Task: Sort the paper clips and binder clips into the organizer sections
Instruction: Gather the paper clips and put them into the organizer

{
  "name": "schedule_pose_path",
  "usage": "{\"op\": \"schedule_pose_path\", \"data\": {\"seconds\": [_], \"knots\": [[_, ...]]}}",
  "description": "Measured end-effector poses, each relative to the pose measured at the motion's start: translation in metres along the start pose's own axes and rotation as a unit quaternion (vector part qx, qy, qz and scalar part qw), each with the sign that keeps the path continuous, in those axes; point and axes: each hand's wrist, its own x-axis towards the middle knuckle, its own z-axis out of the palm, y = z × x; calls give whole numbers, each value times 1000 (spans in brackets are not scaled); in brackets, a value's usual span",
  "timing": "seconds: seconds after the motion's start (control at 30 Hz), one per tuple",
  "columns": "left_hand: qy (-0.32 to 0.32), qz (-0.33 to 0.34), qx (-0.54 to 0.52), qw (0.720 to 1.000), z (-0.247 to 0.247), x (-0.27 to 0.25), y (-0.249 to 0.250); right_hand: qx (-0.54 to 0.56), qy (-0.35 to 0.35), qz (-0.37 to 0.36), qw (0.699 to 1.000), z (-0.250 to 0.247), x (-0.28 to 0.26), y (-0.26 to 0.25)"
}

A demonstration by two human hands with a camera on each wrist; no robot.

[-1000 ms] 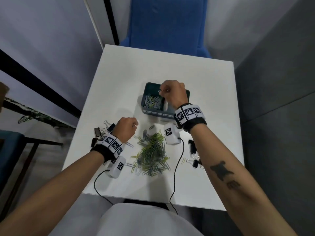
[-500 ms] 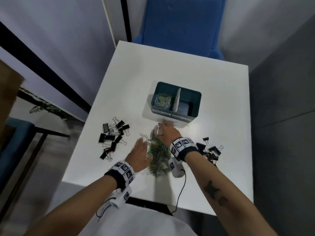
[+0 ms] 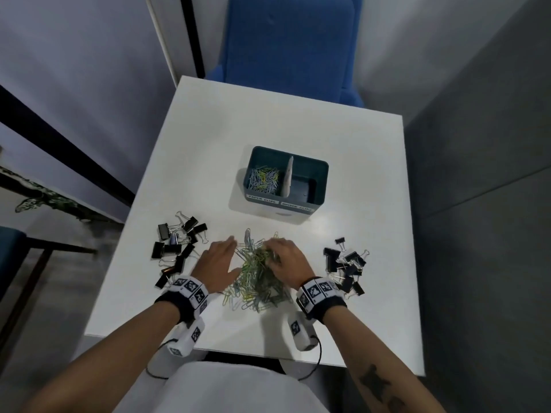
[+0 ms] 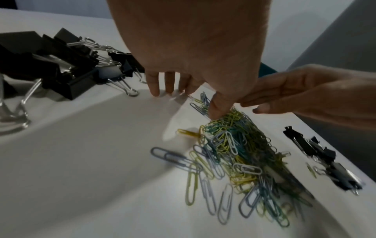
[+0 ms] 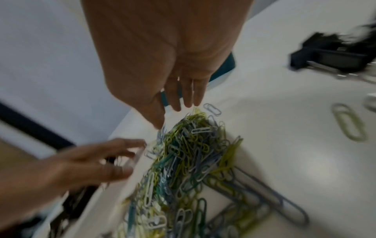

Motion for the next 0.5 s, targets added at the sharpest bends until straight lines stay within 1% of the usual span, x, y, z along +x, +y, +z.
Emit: {"op": "schedule_pose_path", "data": {"seconds": [0.03,0.07,0.1,0.13,0.2,0.27,0.33,0.4,0.5], "knots": [[-13,24,12,1000,1,-1,1,0,35,33,999,-2,-6,5],[-31,43,16,998,1,-1,2,-4,49,69,996,-6,-11,8],[-51,54,11,997,1,-2,1,-3,45,100,994,-7,-16,13],[-58,61,3,996,2,-3,-1,0,18,127,992,-8,-21,18],[-48,56,9,997,4,-7,-7,-7,-46,157,987,-9,-31,25],[-44,37,29,998,7,-13,-12,-29,-82,177,980,-5,-38,29],[-57,28,9,998,9,-20,-15,-48,-104,184,976,0,-44,30],[-66,21,0,998,10,-22,-16,-44,-114,184,975,11,-48,28],[-49,14,-8,999,15,-19,-12,-14,-59,176,982,23,-50,21]]}}
